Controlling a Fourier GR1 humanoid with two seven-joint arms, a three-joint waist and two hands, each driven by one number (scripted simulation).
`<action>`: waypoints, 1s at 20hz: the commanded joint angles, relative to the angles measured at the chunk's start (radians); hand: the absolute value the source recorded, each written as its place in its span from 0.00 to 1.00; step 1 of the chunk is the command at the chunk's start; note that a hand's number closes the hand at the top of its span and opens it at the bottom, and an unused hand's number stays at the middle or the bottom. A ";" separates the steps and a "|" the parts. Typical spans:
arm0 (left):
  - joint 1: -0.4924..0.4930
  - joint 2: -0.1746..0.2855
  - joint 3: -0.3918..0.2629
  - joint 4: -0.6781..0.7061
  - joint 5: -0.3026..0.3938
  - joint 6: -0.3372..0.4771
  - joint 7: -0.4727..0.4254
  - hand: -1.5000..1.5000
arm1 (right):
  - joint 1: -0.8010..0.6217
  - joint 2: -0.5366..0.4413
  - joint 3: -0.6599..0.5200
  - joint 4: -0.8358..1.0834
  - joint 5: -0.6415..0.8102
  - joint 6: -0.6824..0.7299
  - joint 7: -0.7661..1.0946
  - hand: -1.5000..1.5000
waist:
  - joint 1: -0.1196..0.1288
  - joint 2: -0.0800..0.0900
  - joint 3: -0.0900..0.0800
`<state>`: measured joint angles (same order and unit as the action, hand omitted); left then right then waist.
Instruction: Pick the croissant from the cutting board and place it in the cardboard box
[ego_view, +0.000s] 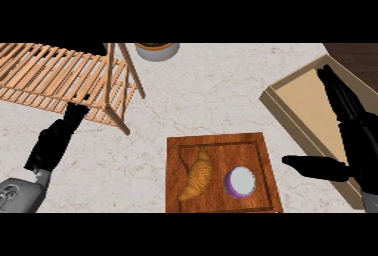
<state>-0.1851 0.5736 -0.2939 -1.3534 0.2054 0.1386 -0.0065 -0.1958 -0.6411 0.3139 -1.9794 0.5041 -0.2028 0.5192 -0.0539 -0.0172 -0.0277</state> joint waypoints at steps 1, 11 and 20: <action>-0.069 0.004 0.000 -0.086 -0.010 -0.050 -0.113 0.50 | 0.003 -0.018 0.147 -0.087 0.180 0.076 0.164 0.00 | 0.023 -0.005 0.017; -0.134 -0.026 -0.019 -0.054 -0.013 -0.082 -0.118 0.50 | -0.103 0.097 0.432 -0.110 0.191 0.523 0.616 0.00 | 0.076 0.006 0.016; -0.143 -0.056 -0.031 -0.019 -0.024 -0.084 -0.143 0.50 | -0.211 0.350 0.513 0.107 0.203 0.656 0.826 0.00 | 0.093 0.007 0.017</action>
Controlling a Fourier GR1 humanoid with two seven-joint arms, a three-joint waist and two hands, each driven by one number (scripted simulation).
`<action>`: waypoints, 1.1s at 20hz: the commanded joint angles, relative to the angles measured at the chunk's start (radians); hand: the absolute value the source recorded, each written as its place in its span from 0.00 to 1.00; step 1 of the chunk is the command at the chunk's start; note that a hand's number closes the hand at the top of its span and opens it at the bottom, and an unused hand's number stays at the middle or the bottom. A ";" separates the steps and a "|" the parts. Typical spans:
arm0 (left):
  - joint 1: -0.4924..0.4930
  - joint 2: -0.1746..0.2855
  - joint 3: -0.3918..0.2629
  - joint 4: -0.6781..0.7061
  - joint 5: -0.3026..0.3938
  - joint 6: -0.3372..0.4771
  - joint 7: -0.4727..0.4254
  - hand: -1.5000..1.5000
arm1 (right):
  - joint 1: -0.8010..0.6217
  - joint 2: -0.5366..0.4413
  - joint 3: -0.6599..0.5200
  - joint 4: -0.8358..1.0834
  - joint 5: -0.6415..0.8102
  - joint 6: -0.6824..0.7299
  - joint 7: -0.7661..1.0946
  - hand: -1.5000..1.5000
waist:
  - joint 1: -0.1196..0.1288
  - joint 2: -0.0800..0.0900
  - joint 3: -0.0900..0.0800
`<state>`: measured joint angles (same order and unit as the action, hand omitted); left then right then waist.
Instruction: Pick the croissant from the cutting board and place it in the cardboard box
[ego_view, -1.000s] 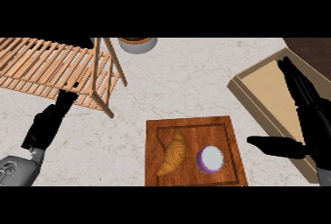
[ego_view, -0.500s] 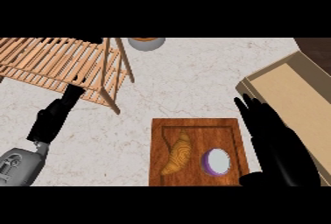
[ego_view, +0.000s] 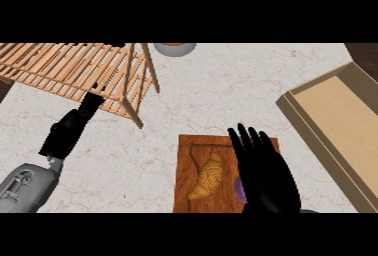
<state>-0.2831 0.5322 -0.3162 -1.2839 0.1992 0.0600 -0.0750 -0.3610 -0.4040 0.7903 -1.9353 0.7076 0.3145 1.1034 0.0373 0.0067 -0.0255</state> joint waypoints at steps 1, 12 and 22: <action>-0.066 -0.010 0.002 -0.078 -0.009 -0.018 -0.071 0.50 | -0.043 0.134 0.042 0.099 -0.002 0.145 0.248 0.00 | -0.005 -0.014 0.015; -0.056 -0.012 0.009 -0.056 -0.013 -0.026 -0.099 0.50 | -0.099 0.399 0.011 0.355 0.074 0.193 0.332 0.00 | -0.022 -0.016 0.020; -0.051 0.004 0.026 -0.068 -0.011 -0.033 -0.095 0.50 | -0.129 0.402 0.045 0.453 0.110 0.159 0.343 0.00 | -0.016 -0.017 0.023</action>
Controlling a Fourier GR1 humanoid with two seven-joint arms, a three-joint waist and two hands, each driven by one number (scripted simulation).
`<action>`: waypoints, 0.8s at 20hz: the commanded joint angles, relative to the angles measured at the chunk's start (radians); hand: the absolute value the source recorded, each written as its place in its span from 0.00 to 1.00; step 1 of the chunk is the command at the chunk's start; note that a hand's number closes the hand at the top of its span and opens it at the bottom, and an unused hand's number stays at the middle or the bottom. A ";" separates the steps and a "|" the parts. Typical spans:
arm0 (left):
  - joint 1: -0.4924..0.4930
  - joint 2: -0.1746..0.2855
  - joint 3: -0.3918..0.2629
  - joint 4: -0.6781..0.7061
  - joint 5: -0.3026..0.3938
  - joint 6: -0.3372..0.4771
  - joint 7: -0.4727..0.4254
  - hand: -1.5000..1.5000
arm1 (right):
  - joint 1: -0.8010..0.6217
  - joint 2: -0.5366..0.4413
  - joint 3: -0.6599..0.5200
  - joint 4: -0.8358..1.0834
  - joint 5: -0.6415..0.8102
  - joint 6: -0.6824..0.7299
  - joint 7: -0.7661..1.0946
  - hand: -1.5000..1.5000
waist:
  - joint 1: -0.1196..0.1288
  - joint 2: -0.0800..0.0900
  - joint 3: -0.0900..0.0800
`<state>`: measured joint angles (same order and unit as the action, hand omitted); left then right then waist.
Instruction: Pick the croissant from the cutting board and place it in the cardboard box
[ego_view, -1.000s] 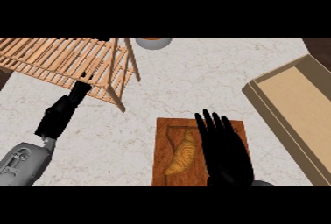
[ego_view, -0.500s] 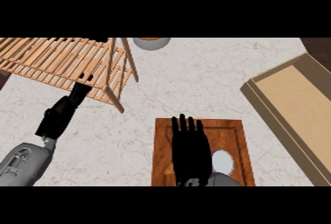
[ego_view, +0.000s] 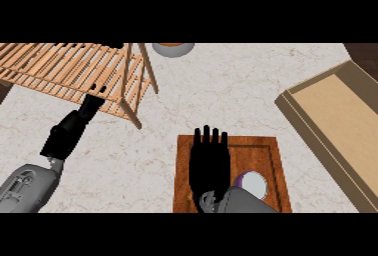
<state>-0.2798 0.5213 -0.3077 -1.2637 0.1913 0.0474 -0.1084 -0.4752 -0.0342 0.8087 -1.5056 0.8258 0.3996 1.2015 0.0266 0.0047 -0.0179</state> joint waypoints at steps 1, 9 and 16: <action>-0.033 -0.001 0.001 -0.107 -0.015 -0.005 -0.065 0.50 | -0.044 0.033 -0.015 0.051 -0.009 0.086 0.238 0.00 | 0.001 -0.015 0.015; -0.069 -0.011 0.013 -0.097 -0.018 0.002 -0.041 0.50 | -0.040 0.033 -0.005 0.138 0.012 0.070 0.218 0.00 | -0.011 -0.012 0.016; -0.039 -0.017 0.007 -0.120 -0.034 0.012 -0.046 0.50 | -0.027 0.033 -0.003 0.132 -0.024 0.028 0.214 0.00 | -0.007 -0.013 0.017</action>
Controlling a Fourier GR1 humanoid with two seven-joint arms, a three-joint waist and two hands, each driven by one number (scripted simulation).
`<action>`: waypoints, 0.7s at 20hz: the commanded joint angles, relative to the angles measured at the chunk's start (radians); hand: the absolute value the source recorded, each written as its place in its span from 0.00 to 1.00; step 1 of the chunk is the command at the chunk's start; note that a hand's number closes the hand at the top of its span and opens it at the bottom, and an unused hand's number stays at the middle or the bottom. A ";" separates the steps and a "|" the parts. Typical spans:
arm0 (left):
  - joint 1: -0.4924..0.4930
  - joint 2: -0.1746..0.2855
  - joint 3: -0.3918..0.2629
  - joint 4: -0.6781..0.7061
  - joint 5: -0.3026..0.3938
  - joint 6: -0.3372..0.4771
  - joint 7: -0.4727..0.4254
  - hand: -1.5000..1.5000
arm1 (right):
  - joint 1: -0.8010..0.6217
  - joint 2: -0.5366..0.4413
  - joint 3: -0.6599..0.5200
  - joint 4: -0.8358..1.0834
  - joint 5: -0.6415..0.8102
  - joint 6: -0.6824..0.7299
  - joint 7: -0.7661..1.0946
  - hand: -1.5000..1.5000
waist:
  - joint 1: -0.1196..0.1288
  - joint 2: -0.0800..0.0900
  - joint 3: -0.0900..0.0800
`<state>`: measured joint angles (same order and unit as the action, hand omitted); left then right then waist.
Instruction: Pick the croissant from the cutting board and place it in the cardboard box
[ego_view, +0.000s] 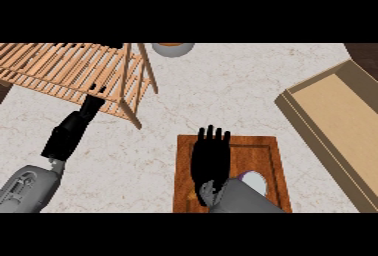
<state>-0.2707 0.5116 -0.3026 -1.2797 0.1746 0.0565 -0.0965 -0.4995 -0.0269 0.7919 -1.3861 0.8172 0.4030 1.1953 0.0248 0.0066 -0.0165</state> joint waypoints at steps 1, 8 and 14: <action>-0.053 0.005 0.016 -0.136 0.015 -0.022 -0.027 0.50 | -0.006 0.026 -0.021 0.045 0.001 0.033 0.175 0.00 | -0.005 -0.015 0.016; -0.002 -0.007 0.003 -0.122 -0.025 0.000 -0.085 0.50 | -0.002 0.026 -0.023 0.084 0.014 0.051 0.198 0.00 | -0.004 -0.015 0.015; -0.051 -0.013 0.016 -0.114 -0.022 -0.011 -0.056 0.50 | 0.032 0.026 -0.024 0.095 0.044 0.010 0.162 0.00 | -0.017 -0.012 0.016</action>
<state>-0.2560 0.5080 -0.2868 -1.2959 0.1700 0.0522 -0.0921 -0.4518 -0.0242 0.7768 -1.3014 0.8682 0.3802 1.1681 0.0149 0.0077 -0.0164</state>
